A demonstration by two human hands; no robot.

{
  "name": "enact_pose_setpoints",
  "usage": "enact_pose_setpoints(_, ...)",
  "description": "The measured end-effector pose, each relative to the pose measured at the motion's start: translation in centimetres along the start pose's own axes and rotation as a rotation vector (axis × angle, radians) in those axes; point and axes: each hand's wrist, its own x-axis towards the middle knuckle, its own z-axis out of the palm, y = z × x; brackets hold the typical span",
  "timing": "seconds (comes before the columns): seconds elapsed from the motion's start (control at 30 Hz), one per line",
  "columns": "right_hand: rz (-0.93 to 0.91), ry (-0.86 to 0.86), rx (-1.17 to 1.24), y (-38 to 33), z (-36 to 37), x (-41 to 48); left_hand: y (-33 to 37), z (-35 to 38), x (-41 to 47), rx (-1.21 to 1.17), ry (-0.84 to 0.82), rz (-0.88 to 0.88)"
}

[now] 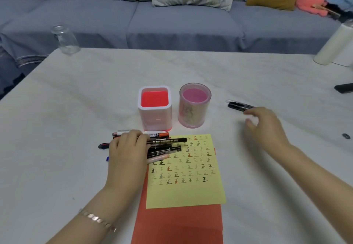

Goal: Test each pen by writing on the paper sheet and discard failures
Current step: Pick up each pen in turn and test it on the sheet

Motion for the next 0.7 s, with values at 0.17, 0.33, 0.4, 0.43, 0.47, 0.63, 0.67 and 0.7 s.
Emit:
enact_pose_setpoints(0.17, 0.038, -0.117, -0.476, 2.9, 1.8, 4.3, -1.6, 1.3, -1.5, 0.063, -0.031, -0.007)
enact_pose_setpoints(0.33, 0.104, -0.160, -0.565, 3.2, 2.4, 4.6, -1.2, 0.9, -1.5, 0.041, -0.061, 0.012)
enact_pose_setpoints(0.4, 0.132, -0.184, -0.549, 3.1, 2.2, 4.1, -0.9, 0.8, -1.5, 0.015, -0.048, 0.014)
enact_pose_setpoints(0.43, 0.115, -0.199, -0.554, 2.9, 1.9, 3.7, -0.6, 0.9, -1.4, -0.012, -0.058, 0.015)
enact_pose_setpoints(0.47, 0.086, -0.220, -0.545, 2.5, 1.6, 3.1, -0.1, 0.9, -1.3, -0.050, -0.059, 0.029)
enact_pose_setpoints(0.63, -0.062, -0.304, -0.043, -2.9, -2.0, -2.4, 3.7, 0.0, -0.4, -0.256, -0.009, 0.278)
enact_pose_setpoints(0.67, -0.102, -0.339, 0.044, -4.1, -2.8, -3.9, 4.5, -0.2, -0.2, -0.273, 0.001, 0.346)
enact_pose_setpoints(0.7, -0.141, -0.374, 0.091, -5.1, -3.5, -5.3, 5.4, -0.3, -0.1, -0.282, 0.011, 0.410)
